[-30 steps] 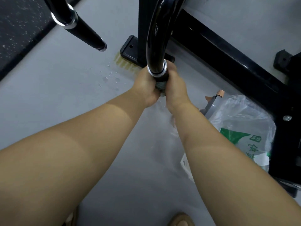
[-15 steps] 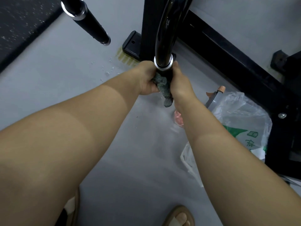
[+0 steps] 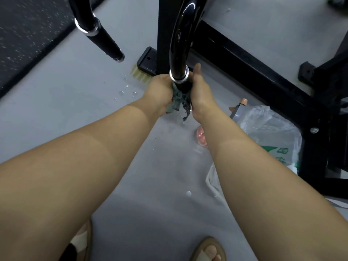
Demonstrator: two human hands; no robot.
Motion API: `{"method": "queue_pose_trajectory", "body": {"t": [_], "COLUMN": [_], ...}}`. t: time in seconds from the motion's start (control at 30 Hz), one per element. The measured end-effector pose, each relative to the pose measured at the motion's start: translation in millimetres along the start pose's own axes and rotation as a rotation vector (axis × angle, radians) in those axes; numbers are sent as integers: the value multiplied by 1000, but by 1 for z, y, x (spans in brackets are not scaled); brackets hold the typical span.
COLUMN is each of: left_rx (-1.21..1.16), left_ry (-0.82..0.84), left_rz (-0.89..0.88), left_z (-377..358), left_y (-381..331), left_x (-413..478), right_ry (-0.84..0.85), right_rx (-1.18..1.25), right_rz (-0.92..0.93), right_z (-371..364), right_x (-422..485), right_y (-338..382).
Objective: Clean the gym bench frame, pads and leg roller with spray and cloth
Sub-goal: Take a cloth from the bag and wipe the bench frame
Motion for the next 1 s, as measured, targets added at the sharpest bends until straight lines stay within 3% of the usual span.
{"method": "queue_pose_trajectory", "body": {"t": [0.2,0.43,0.6,0.8,1.0], "left_rx": [-51,-202,-263,-143,111], "left_ry": [-22,-102,-102,56,-27], "left_rz": [-155,-189,-299,-340,-404], "left_z": [18,27,35,20,17], "left_y": [-31,-55,-110,-118,-93], "left_x": [-14,-75,-104,-103,-116], "right_ry": [89,-16,45,155,-17], "right_rx": [19,162,265,659,481], "right_rz": [215,304,320,203,256], "right_z": [-11,-20,-35,-37,-41], "right_x": [-10,-49,-74,-78,-82], "right_y": [30,39,79,103,70]}}
Point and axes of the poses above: each hand's wrist, its own x-axis towards the middle knuckle, its own z-axis out of the back of the hand, y = z × x, the point moved 6 cm from there along x, towards the middle knuckle, and after that the axes turned 10 degrees about x, right-handed, at the moved point
